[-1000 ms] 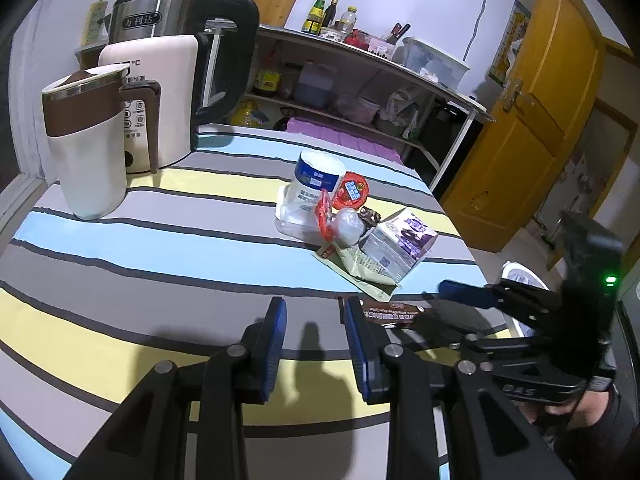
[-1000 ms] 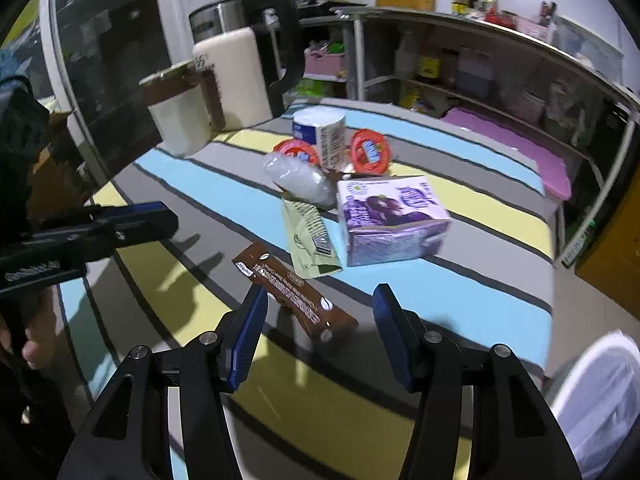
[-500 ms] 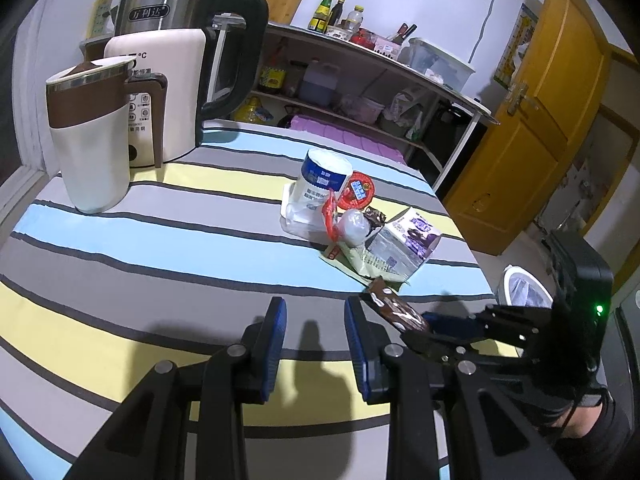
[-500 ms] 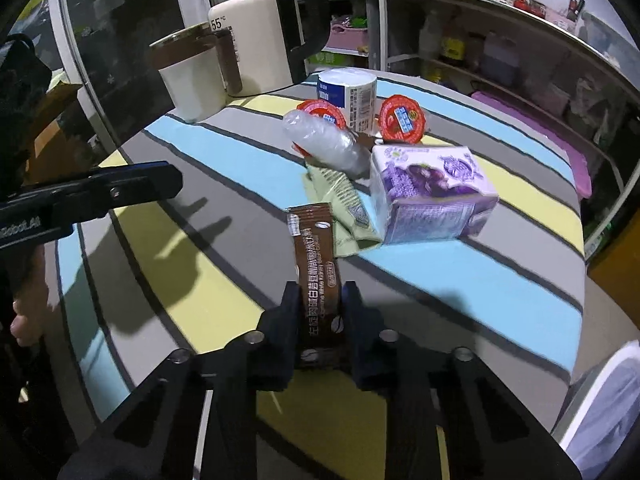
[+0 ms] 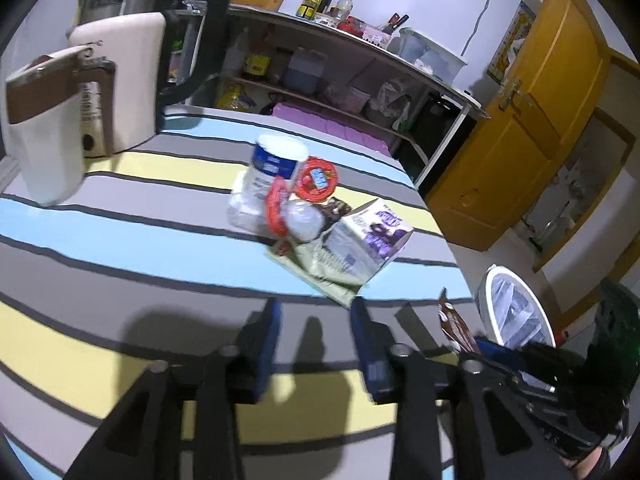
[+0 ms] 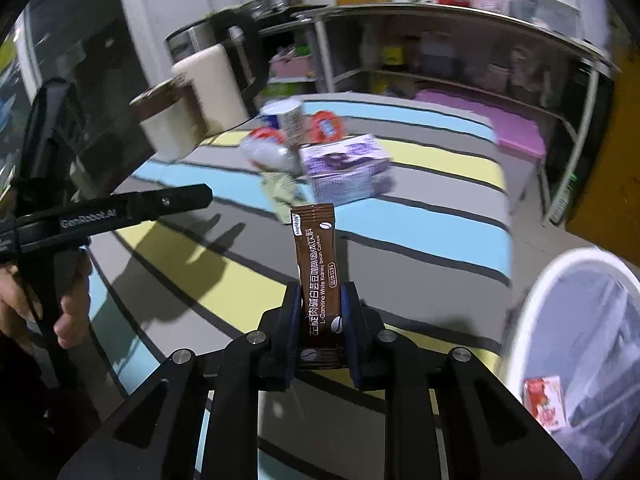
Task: Collect trash
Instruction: 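Grasp the beige paper snack wrapper with the left tool while the right tool holds the brown packet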
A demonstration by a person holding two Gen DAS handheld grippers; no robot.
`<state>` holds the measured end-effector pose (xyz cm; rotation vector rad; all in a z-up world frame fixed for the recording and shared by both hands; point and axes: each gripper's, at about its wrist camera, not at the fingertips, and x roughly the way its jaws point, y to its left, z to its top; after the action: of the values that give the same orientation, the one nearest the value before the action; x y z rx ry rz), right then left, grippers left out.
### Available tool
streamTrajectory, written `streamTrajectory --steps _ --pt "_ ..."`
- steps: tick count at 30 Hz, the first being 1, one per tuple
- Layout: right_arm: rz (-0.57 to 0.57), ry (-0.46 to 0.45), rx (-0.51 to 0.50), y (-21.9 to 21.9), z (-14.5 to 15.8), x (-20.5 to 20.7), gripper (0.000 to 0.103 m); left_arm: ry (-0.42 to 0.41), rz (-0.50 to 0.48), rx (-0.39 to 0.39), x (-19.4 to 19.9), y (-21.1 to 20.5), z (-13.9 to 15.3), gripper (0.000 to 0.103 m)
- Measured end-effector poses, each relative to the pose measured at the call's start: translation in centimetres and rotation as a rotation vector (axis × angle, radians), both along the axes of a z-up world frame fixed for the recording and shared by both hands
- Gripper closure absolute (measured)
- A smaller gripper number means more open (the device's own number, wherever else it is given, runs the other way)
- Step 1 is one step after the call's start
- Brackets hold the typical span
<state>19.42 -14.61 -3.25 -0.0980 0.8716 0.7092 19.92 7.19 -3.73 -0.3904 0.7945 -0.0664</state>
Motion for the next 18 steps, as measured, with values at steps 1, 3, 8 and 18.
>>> streamTrajectory --steps 1,3,8,18 --pt "-0.014 0.000 0.004 -0.5 0.0 0.1 0.082 0.002 0.006 -0.008 0.3 -0.2 -0.1 0.055" --pt "-0.036 0.000 0.012 -1.3 0.1 0.4 0.082 0.009 0.019 -0.024 1.3 -0.6 -0.4 0.054" --pt "-0.063 0.000 0.025 -2.6 0.1 0.8 0.082 0.044 0.072 -0.021 3.6 -1.4 -1.5 0.053" --pt "-0.078 0.003 0.046 -4.0 -0.2 1.4 0.082 0.084 0.125 0.076 6.0 -2.9 -2.8 0.054"
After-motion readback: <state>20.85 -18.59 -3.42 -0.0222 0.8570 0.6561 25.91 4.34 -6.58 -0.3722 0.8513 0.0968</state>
